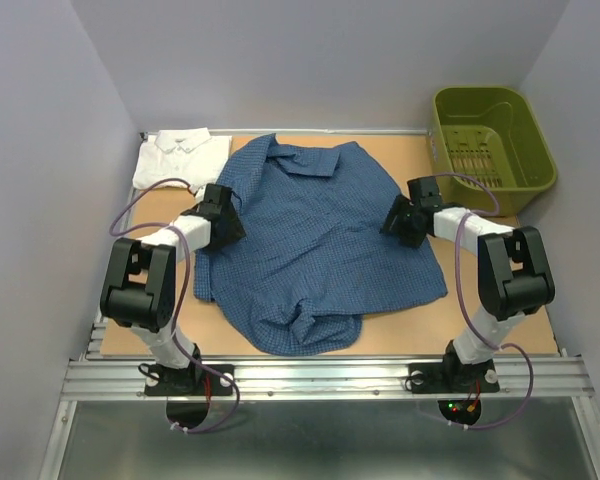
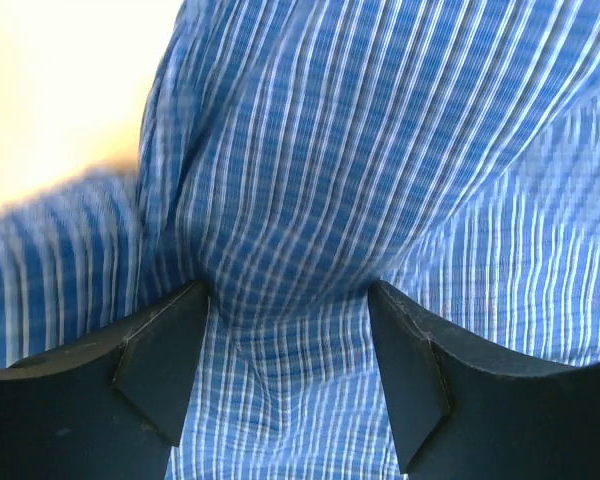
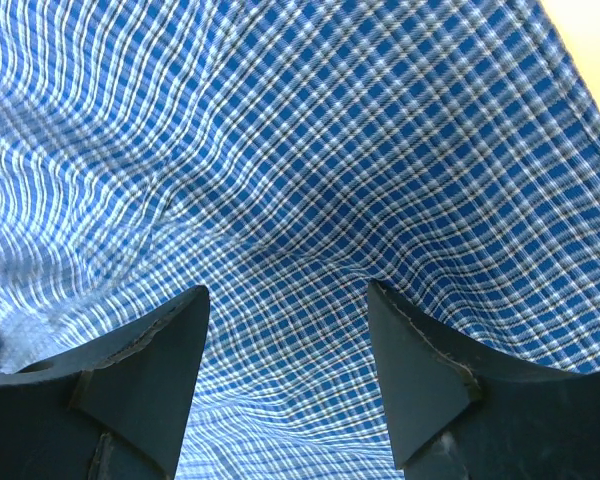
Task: Fold and stack the long sleeve shirts
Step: Flatten the shirt out
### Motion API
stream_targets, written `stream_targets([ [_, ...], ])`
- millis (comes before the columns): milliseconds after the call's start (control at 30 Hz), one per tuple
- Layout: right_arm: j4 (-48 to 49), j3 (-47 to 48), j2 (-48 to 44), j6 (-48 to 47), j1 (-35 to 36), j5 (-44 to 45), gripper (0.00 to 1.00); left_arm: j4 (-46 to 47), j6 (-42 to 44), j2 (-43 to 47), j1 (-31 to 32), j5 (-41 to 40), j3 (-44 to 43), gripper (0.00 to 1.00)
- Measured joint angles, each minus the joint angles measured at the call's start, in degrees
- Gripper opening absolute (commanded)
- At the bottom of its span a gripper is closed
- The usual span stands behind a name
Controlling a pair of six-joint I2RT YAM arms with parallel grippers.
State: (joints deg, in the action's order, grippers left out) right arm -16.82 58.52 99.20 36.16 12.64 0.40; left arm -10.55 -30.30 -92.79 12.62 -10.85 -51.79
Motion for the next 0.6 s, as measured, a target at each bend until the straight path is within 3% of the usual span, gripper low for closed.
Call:
stream_targets([
  [233, -1.3, -3.2, -3.3, 1.4, -8.1, 0.6, 0.72, 1.4, 5.8, -9.4, 0.0, 1.0, -9.8, 0.76],
  [600, -7.0, -3.2, -8.0, -2.8, -9.2, 1.9, 0.74, 1.9, 13.6, -15.3, 0.0, 1.3, -25.3, 0.76],
])
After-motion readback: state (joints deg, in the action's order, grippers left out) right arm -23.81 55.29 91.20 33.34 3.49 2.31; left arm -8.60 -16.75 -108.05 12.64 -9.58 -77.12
